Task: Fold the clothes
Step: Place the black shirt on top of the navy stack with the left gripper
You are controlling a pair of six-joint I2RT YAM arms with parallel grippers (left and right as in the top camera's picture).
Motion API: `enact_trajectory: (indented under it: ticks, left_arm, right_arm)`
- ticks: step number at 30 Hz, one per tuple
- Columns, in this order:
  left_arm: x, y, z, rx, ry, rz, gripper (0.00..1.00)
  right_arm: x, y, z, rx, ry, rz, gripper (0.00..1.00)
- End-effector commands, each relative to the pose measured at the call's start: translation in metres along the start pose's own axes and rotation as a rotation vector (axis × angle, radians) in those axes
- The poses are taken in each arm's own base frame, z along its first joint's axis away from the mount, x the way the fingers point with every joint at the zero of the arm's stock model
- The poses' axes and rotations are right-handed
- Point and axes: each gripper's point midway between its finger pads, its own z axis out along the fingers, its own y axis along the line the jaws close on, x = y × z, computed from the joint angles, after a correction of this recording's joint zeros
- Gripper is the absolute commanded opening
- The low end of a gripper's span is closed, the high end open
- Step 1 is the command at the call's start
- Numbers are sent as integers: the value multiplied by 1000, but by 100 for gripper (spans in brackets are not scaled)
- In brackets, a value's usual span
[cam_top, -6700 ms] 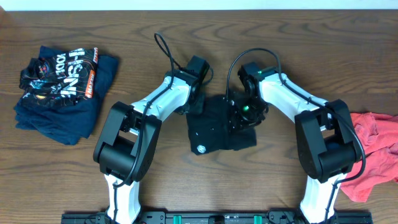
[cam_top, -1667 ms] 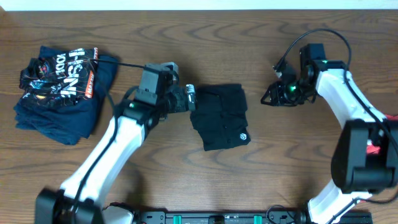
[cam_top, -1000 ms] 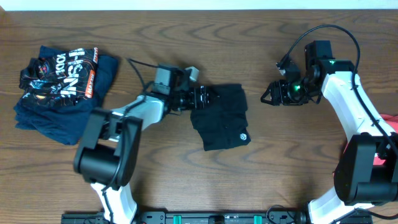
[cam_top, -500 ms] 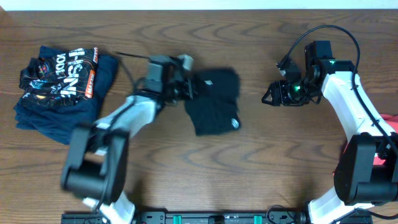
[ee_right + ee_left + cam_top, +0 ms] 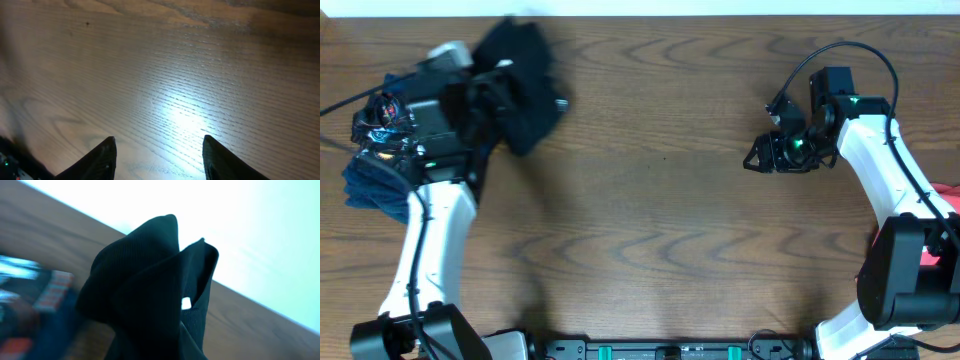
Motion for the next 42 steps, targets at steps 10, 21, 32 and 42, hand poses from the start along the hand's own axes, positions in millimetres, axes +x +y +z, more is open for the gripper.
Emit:
enact_trajectory:
  ticks: [10, 21, 32, 42]
  left_arm:
    - [-95, 125, -44, -246, -299, -81, 9]
    - [-69, 207, -16, -350, -259, -151, 47]
    - [-124, 185, -41, -281, -385, -91, 98]
    - [-89, 99, -23, 40, -144, -85, 98]
  right_arm:
    - [-5, 0, -7, 30, -20, -20, 53]
    - [-4, 0, -7, 29, -19, 0, 52]
    - [-8, -1, -7, 30, -34, -8, 52]
    - [-9, -3, -7, 46, -39, -11, 53]
